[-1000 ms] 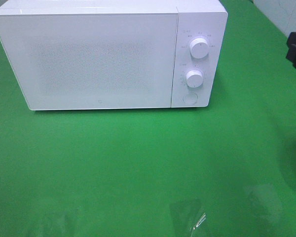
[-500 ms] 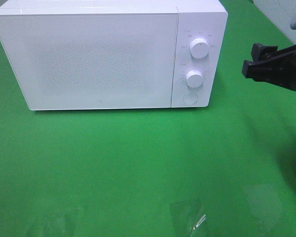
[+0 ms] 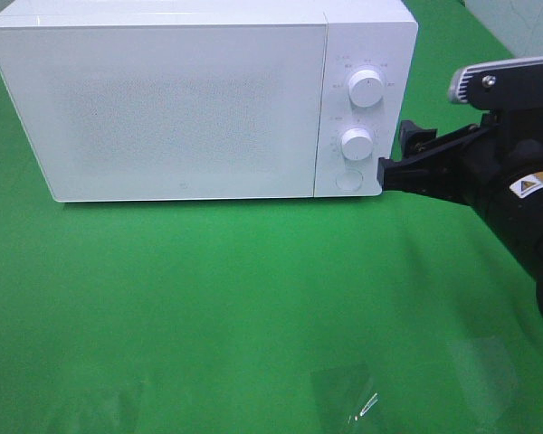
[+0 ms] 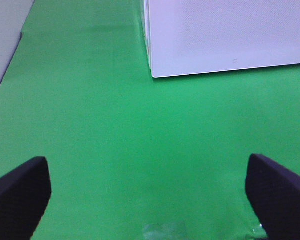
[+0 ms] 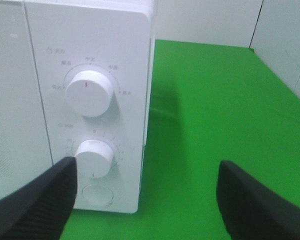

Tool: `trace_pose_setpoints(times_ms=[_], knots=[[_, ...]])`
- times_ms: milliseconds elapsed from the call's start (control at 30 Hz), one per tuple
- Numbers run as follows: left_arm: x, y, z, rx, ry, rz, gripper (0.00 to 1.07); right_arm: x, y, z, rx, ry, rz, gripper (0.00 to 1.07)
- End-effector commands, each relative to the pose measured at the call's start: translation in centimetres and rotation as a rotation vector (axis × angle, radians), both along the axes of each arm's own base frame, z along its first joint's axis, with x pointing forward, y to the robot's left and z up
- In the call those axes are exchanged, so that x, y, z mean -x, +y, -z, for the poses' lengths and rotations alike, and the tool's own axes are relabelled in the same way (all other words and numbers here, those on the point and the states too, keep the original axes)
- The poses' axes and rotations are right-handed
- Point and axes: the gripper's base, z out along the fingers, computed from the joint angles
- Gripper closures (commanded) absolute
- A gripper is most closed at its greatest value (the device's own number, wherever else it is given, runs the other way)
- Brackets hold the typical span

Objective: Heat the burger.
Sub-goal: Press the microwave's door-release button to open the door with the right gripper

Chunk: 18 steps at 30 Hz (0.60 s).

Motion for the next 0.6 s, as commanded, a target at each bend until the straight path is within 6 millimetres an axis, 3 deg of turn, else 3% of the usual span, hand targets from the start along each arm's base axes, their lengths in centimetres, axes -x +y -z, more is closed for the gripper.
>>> trace_pose_setpoints(times_ms=[33, 367, 567, 600], knots=[[0.3, 0.0, 0.0, 0.003, -0.034, 0.006, 0.09, 0.6, 0.6, 0.8, 0.002, 0.016, 0.040, 0.32], [0.3, 0.0, 0.0, 0.003, -0.034, 0.006, 0.09, 1.2, 1.9, 1.9, -0.047, 0.015, 0.030, 0.32], [0.3, 0.0, 0.0, 0.003, -0.034, 0.006, 0.09, 1.2, 1.9, 2.1, -0.238, 0.022, 0.056, 0.34], [0.3, 0.0, 0.0, 0.003, -0.034, 0.006, 0.09, 1.2, 1.9, 2.1, -0.346, 0.022, 0.069, 0.36]])
